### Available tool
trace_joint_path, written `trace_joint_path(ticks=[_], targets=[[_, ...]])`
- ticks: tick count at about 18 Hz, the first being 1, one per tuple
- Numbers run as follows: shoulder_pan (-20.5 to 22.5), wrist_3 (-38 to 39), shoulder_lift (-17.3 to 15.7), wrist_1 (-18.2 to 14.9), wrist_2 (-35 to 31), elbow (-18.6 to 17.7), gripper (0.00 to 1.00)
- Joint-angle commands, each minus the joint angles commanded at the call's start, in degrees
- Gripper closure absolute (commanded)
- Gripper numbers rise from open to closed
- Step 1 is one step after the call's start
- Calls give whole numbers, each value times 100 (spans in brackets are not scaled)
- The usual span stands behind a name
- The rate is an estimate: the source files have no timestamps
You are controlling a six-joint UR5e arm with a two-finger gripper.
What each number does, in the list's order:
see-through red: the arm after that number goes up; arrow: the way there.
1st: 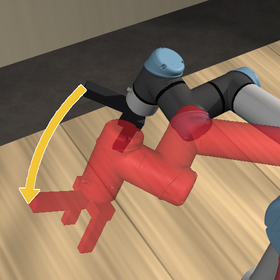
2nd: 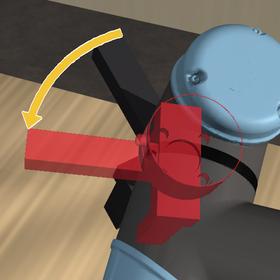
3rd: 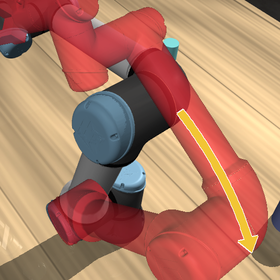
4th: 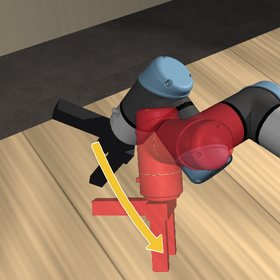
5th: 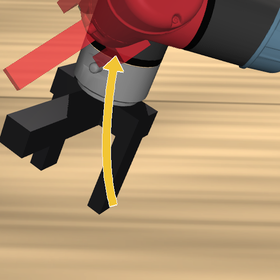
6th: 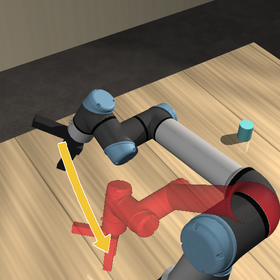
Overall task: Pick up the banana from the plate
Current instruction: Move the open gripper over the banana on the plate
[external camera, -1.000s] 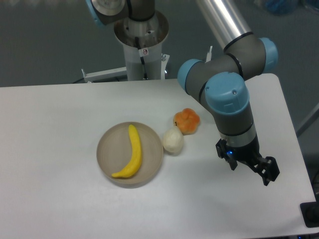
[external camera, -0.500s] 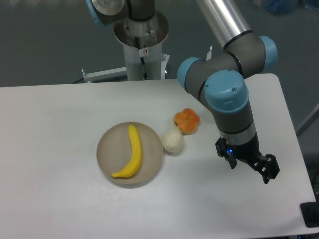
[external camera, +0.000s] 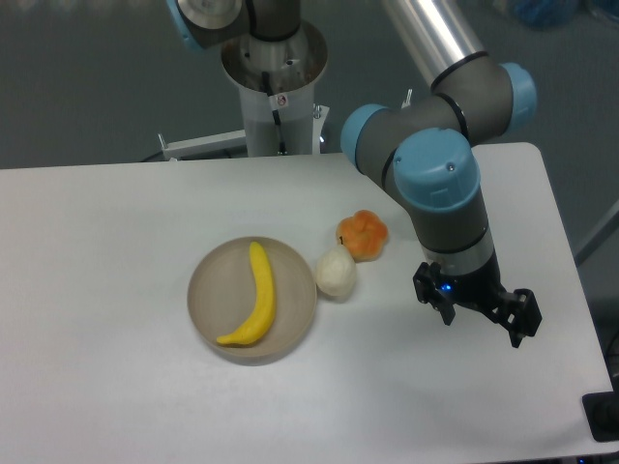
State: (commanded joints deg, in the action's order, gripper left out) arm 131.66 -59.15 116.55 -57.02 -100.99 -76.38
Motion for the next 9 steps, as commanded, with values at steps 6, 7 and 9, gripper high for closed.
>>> trace_joint_path(ticks=[6, 7, 9], targets=[[0, 859, -457, -1170, 859, -280, 0], [-17, 1070, -519, -1180, 1018, -447, 0], [-131, 1588, -694, -1180, 1212, -763, 0]])
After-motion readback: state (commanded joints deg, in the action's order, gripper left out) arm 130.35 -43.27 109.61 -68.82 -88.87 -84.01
